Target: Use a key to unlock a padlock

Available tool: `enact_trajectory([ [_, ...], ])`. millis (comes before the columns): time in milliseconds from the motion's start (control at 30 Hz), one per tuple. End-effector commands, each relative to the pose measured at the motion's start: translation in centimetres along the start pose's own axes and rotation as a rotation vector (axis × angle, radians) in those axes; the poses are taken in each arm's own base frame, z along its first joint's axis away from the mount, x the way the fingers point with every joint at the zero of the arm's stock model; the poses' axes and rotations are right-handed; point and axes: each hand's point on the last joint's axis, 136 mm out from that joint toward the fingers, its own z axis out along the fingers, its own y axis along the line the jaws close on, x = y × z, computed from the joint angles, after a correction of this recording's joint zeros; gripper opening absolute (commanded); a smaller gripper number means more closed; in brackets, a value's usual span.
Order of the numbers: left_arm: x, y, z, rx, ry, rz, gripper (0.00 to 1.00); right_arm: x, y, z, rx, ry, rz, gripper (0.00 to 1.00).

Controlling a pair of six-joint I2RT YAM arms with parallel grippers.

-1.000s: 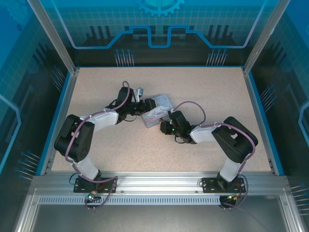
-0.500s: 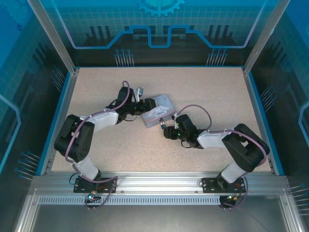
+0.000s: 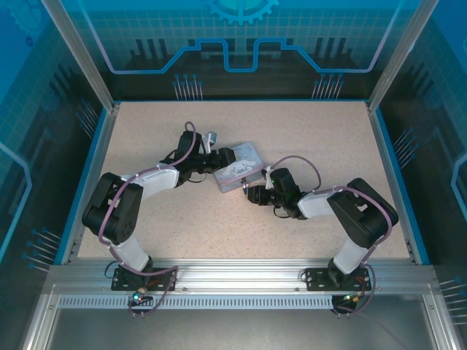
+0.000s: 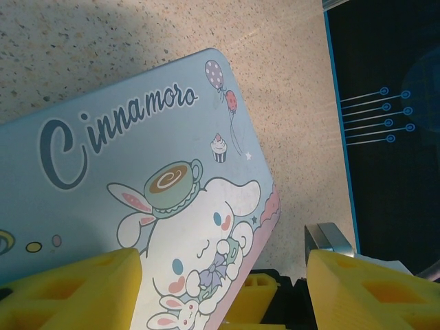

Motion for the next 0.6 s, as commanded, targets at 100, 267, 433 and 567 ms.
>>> enact_trajectory([
  [100, 0.14, 0.18, 0.46, 0.006, 0.000, -0.017, 0.66, -1.20, 1.04, 0.81, -0.079, -0.022, 0.027, 0.33],
  [267, 0.15, 0.22, 0.58, 0.010, 0.000, -0.021, 0.66, -1.08, 0.96, 1.16, -0.079, -0.008, 0.033, 0.22],
  [433, 0.23, 0.30, 0.62, 0.011, 0.003, -0.023, 0.66, -1.20, 1.09, 1.18, -0.088, -0.017, 0.045, 0.05],
  [567, 0.57, 0.46, 0.49, 0.003, 0.005, -0.026, 0.66, -1.93, 0.87, 0.60, -0.062, -0.051, 0.081, 0.00],
])
